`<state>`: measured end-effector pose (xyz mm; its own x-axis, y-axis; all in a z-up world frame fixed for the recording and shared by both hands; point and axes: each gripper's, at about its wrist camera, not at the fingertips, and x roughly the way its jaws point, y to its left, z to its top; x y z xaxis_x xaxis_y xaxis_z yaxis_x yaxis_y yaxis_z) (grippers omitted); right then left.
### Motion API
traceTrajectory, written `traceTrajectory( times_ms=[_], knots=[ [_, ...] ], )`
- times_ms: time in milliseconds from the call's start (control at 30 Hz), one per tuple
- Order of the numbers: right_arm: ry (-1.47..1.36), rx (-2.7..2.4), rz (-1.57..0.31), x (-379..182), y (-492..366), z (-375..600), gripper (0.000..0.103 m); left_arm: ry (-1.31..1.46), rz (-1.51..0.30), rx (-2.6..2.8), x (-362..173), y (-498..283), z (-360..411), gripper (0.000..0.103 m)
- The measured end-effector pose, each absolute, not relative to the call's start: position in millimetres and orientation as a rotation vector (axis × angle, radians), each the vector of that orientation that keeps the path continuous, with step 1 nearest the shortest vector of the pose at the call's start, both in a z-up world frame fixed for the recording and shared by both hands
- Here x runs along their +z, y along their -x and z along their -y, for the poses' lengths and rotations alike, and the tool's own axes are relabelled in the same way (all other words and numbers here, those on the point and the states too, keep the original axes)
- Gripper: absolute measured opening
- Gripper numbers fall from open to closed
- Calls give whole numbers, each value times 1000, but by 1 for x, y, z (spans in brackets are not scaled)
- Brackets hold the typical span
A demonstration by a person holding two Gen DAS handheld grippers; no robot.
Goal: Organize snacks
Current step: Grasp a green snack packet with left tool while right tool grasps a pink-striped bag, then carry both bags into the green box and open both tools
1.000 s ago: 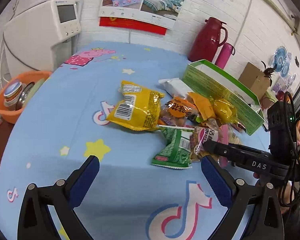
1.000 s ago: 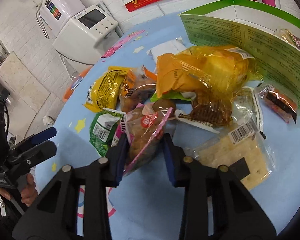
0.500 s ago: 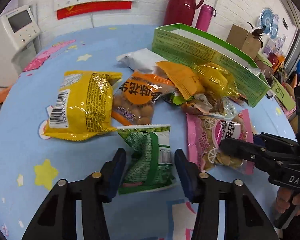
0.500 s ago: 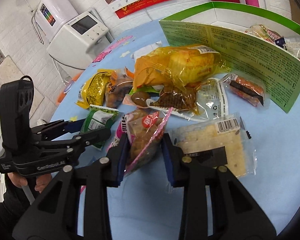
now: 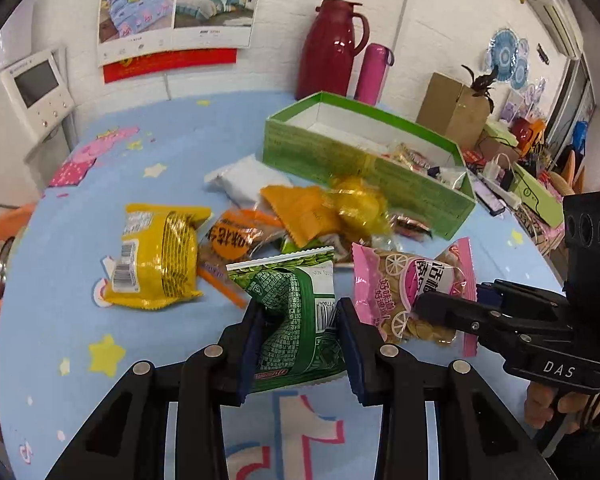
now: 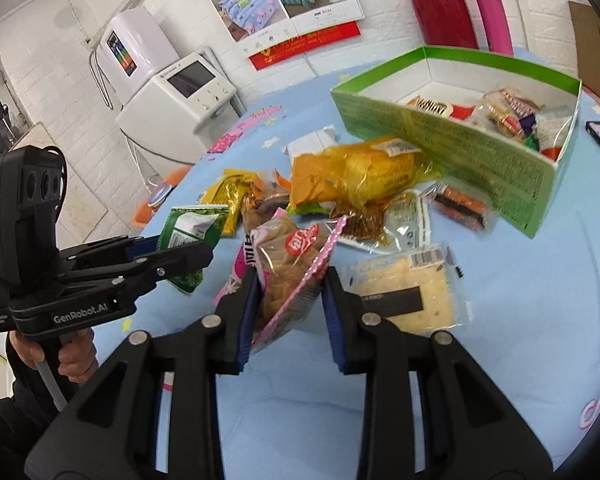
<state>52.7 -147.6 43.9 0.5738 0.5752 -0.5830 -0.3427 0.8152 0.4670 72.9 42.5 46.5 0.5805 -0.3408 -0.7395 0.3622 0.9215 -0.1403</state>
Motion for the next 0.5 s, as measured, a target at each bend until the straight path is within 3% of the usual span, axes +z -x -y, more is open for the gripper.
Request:
traceTrajectory(
  times_ms=[233,500],
  knots=[
    [-313,397,-623,90,-54,200,33,-25,-756,-464,93,-95,-7,37],
    [-340,269,-577,97,-96,249,33,1,-751,-515,109,-157,48,37]
  ],
)
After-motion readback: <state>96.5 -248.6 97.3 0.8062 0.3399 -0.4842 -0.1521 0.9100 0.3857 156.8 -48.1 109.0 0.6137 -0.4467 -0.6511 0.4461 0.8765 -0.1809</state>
